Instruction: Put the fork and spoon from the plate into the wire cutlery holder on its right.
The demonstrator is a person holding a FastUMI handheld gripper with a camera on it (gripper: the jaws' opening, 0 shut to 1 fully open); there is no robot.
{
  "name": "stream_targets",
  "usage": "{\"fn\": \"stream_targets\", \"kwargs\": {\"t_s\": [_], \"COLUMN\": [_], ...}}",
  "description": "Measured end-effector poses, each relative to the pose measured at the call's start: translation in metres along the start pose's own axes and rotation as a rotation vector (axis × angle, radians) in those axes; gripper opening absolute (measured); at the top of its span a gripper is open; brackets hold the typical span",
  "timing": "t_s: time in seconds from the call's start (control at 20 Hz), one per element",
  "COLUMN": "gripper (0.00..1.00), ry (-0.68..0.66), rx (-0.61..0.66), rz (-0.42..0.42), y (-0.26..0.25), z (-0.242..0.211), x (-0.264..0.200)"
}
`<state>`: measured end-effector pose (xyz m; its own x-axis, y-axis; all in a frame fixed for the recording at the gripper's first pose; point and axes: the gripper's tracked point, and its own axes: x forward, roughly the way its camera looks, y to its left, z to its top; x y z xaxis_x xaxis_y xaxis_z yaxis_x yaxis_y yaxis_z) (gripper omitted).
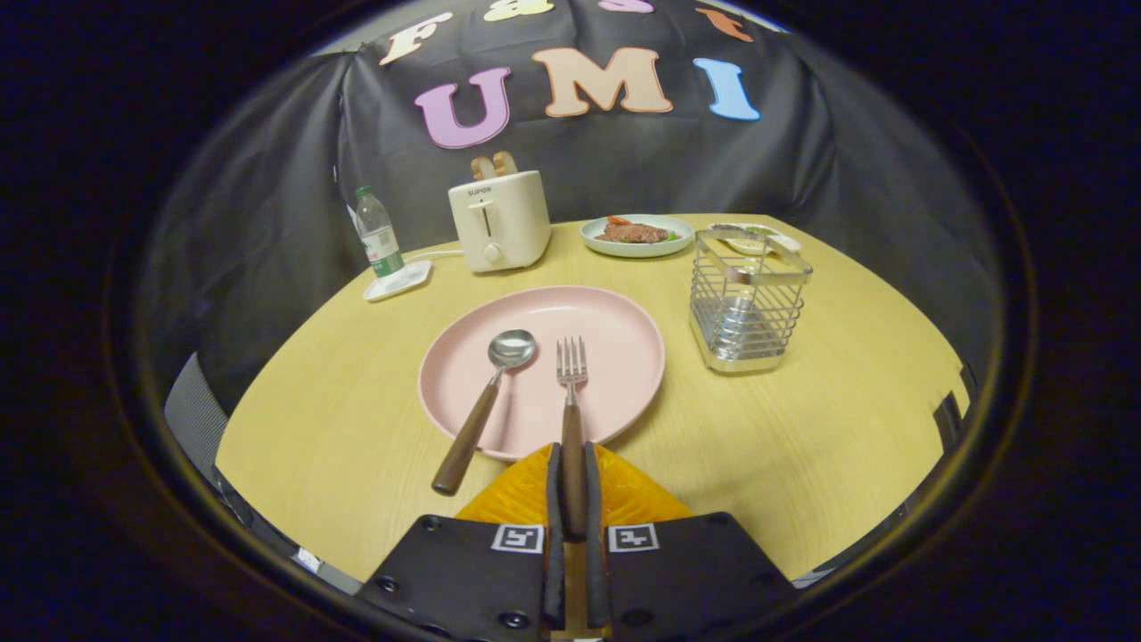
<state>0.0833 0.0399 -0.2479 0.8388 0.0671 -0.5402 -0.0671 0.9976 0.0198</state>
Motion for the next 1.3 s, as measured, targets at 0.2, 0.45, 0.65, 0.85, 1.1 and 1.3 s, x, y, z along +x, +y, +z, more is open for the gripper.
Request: {"fn": "stream_targets", "kwargs": {"t_s": [0.2, 0.45, 0.65, 0.85, 1.1, 1.3], "gripper": [0.12, 0.09, 0.06, 0.06, 0.06, 0.06], "ry": [-0.009, -0.03, -0.04, -0.066, -0.108, -0.093], "rx": [-0.021, -0.03, -0.002, 0.015, 0.005, -0.03], "rz": [0.006, -0.042, -0.043, -0.033, -0.033, -0.069], "y": [-0.001, -0.02, -0.029, -0.036, -0.062, -0.1], "z": [0.011, 0.034, 0.048, 0.079, 0.132, 0.156], "x": [-0.008, -0.02, -0.03, -0.047, -0.067, -0.071]}}
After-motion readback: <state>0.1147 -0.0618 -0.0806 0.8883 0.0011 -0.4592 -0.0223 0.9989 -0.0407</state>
